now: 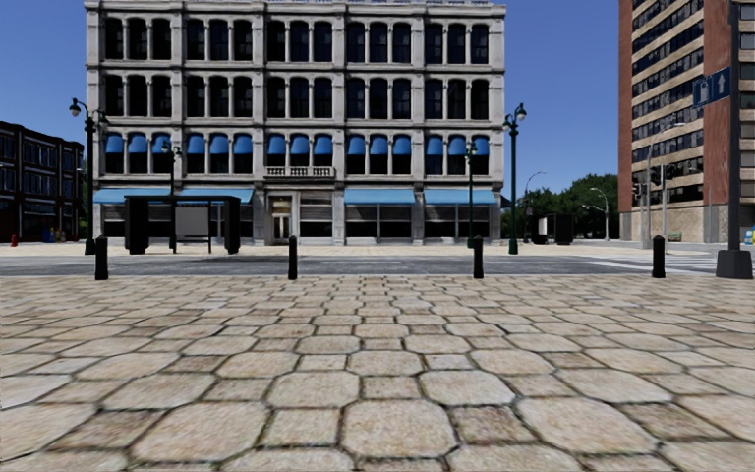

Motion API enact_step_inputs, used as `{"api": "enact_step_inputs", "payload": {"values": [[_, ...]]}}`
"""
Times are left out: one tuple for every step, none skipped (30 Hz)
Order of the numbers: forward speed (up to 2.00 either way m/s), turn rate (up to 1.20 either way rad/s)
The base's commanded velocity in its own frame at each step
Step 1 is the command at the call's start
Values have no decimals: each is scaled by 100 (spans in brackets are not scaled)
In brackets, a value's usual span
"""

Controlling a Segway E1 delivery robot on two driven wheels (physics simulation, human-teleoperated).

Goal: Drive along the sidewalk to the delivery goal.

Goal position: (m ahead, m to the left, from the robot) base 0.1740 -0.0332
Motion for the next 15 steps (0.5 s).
{"api": "enact_step_inputs", "payload": {"values": [[0, 0], [0, 0], [0, 0], [0, 0], [0, 0], [0, 0], [0, 0], [0, 0], [0, 0], [0, 0], [0, 0], [0, 0], [0, 0], [0, 0], [0, 0]]}}
